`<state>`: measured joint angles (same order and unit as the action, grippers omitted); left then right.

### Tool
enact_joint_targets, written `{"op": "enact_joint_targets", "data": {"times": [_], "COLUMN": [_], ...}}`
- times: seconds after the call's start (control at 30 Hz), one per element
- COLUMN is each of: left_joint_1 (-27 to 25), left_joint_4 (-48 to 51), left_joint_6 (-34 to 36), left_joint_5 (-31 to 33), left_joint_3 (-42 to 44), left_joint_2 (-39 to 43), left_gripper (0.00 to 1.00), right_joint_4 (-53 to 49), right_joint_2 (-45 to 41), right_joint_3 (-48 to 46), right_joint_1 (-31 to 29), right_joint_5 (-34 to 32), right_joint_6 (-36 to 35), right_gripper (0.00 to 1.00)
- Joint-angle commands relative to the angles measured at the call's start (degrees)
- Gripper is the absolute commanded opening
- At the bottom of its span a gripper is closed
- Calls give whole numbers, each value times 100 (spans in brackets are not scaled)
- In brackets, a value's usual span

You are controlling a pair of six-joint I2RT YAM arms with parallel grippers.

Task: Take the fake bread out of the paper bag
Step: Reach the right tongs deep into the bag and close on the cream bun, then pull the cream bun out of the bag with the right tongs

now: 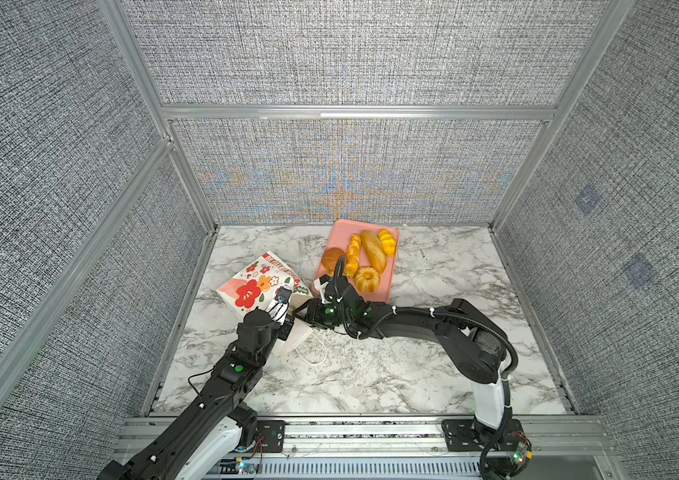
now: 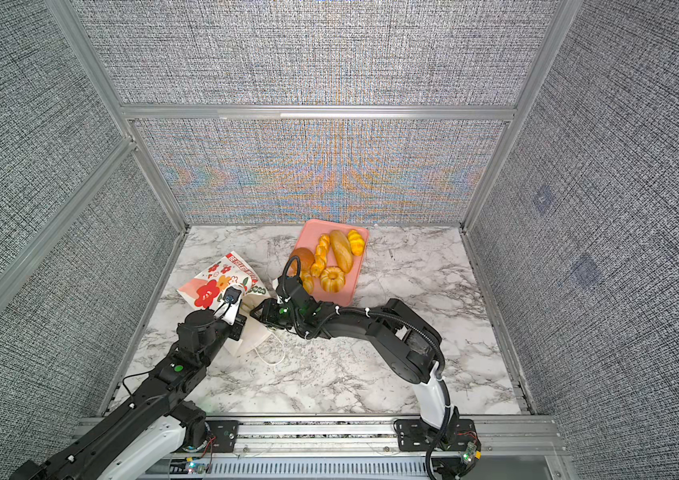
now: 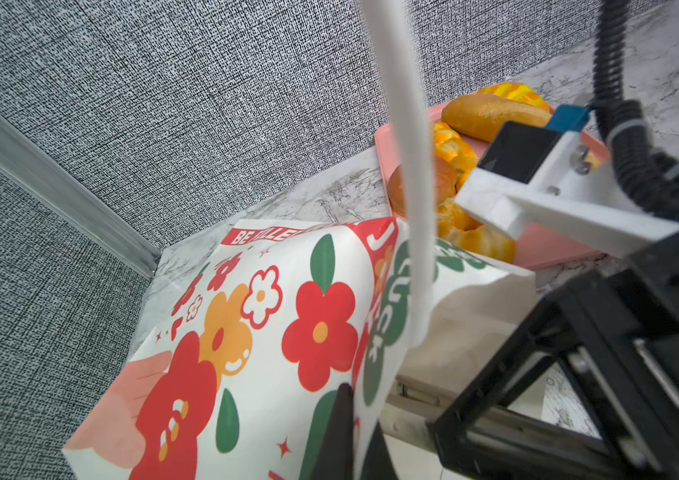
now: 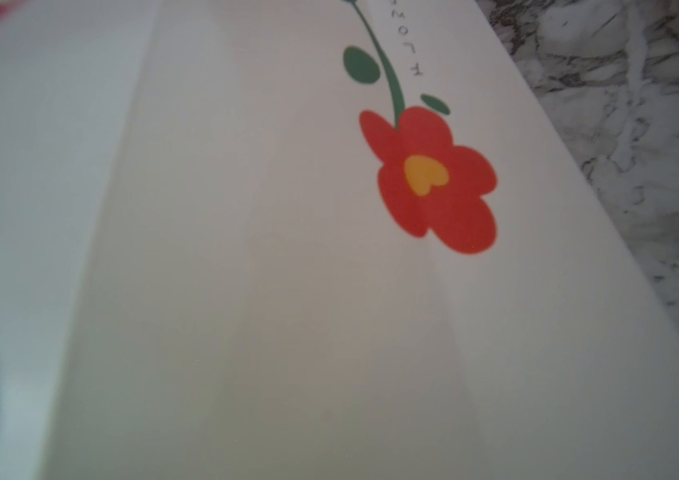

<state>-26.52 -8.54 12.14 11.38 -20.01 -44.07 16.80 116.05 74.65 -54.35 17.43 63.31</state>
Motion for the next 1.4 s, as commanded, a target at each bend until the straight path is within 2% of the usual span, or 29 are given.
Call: {"op": "enact_joint_targets", "data": {"times": [0.0,0.23,0.33,0.43,0.5,1.0,1.2,1.37], "left_joint_1": [-3,1,-6,-1,0,-1,-1,11], "left_joint_4": [-270,-356,-366,-304,-268,10,82,100], "left_joint_6": [-10,122,113,143,172,-115,-175,-141], "left_joint_5": [-105,-387,-390,-332,-269,883,1394,1720], "left_joint_3": [6,32,41,24,8,-436,-680,-810], "left_joint_2": [-54,-141,-96,-57,-51,-441,-693,-863], "left_gripper": [0,0,0,0,0,0,0,0], "right_joint_4": [-372,-645,-507,-640,-694,-1637,-2300,-3352], "right_joint_2": [124,474,365,-19,-365,-2628,-3561,-4329], "right_joint_3": [241,649,588,383,112,-1732,-1957,-1614], "right_joint_1": [-35,-68,-78,-93,-89,-184,-182,36], "right_joint_5": [-68,-46,85,24,-43,-465,-656,-1053], "right_joint_6": [124,191,151,-100,-213,-927,-1435,-2191], "right_gripper": [42,38,25,8,0,0,0,0]}}
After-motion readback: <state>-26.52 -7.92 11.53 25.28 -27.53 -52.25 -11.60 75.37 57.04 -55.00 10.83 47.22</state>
